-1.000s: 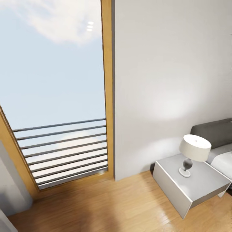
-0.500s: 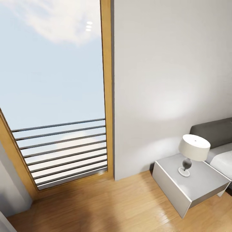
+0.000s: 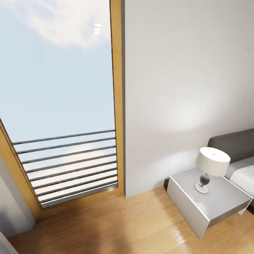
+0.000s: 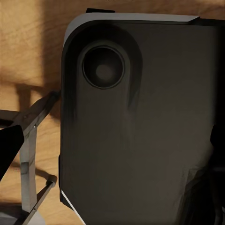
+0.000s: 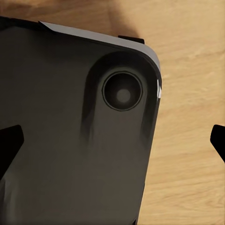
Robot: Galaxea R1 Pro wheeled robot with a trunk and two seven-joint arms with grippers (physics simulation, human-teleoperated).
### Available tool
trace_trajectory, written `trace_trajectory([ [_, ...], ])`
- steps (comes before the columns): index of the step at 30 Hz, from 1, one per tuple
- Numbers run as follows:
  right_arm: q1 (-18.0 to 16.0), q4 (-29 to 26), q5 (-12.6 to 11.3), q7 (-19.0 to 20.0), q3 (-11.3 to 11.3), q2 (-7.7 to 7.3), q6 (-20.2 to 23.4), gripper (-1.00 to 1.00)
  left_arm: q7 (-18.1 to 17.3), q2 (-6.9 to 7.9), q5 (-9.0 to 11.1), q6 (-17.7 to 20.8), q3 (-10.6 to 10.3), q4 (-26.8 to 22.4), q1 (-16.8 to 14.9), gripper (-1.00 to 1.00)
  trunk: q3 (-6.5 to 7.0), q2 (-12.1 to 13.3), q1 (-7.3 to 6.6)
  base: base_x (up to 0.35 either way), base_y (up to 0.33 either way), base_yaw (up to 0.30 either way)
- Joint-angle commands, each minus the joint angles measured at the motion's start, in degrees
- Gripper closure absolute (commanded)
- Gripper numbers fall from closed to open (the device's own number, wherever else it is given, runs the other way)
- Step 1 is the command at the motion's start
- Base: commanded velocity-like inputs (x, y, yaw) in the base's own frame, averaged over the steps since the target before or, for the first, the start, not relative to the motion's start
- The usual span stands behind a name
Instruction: Attach the digital camera to the camera tripod in the bedroom.
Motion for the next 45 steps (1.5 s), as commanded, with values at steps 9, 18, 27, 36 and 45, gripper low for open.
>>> trace_trajectory([
  [9, -0.06, 0.04, 0.34, -0.01, 0.27, -0.04, -0.19, -1.0, -0.01, 0.04, 0.38, -0.16, 0.12, -0.1, 0.01, -1.0, -0.05, -0.03, 0.0, 0.0, 0.0, 0.0],
  [18, -0.03, 0.04, 0.34, -0.01, 0.27, -0.06, -0.22, -1.0, -0.01, 0.03, 0.38, -0.18, 0.16, -0.13, 0.01, -1.0, -0.05, -0.03, 0.0, 0.207, 0.0, 0.0],
  [27, -0.04, 0.04, 0.34, -0.01, 0.27, -0.06, -0.22, -1.0, -0.01, 0.0, 0.38, -0.17, 0.18, -0.13, 0.01, -1.0, -0.05, -0.03, 0.0, 0.112, 0.0, 0.0],
  [36, -0.05, 0.04, 0.34, -0.01, 0.2, 0.02, -0.48, -1.0, -0.01, 0.0, 0.38, -0.16, 0.2, -0.13, 0.01, -1.0, -0.05, -0.03, 0.0, 0.01, 0.0, 0.0],
  [45, -0.05, 0.04, 0.34, -0.01, 0.1, 0.22, -0.41, -1.0, -0.01, 0.01, 0.38, -0.16, 0.13, -0.12, 0.01, -1.0, -0.05, -0.03, 0.0, 0.0, 0.0, -0.189],
])
